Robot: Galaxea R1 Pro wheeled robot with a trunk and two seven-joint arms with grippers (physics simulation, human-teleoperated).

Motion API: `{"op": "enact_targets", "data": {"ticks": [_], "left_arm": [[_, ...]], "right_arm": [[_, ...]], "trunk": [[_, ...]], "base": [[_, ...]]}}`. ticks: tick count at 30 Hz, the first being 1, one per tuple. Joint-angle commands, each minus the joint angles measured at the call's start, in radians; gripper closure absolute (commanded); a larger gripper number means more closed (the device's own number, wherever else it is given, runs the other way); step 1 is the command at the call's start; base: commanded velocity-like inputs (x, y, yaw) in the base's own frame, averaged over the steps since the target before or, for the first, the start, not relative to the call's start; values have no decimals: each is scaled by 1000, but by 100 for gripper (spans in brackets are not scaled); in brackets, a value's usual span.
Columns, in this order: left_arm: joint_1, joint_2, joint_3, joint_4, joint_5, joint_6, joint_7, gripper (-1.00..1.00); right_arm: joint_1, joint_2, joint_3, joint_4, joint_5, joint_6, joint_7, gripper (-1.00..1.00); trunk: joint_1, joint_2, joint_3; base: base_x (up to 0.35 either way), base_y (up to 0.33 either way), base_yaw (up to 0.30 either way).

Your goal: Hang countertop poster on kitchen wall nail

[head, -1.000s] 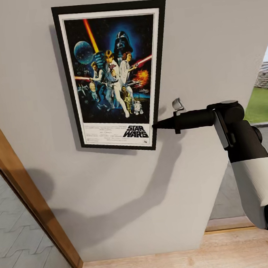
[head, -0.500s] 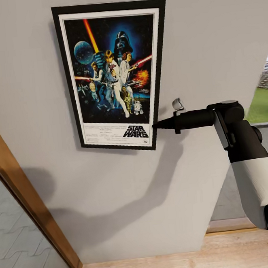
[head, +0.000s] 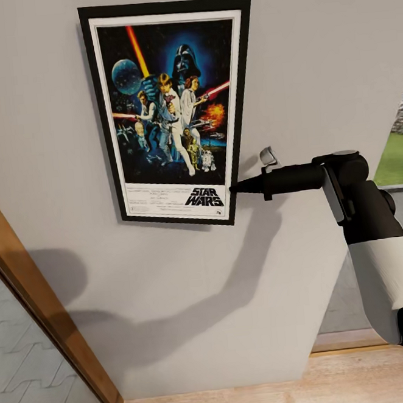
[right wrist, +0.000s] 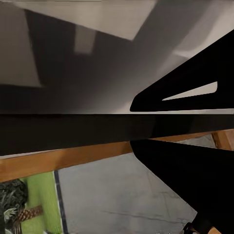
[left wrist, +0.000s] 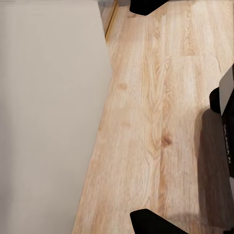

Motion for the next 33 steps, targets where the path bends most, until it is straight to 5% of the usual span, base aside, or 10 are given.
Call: {"op": "enact_targets", "data": {"ticks": [1,33], "left_arm": [[-1,1,-8,2,10,-5,-2,-100],[-1,5,-7,3,10,-5,-2,-100]], "right_arm": [[-1,-1,1,0,-1,14,2,100],[0,0,1,-19,-1,17,2,100]], "trunk": [[1,-2,-2],[1,-2,-2]], "base": [[0,0,0],[10,0,0]]}}
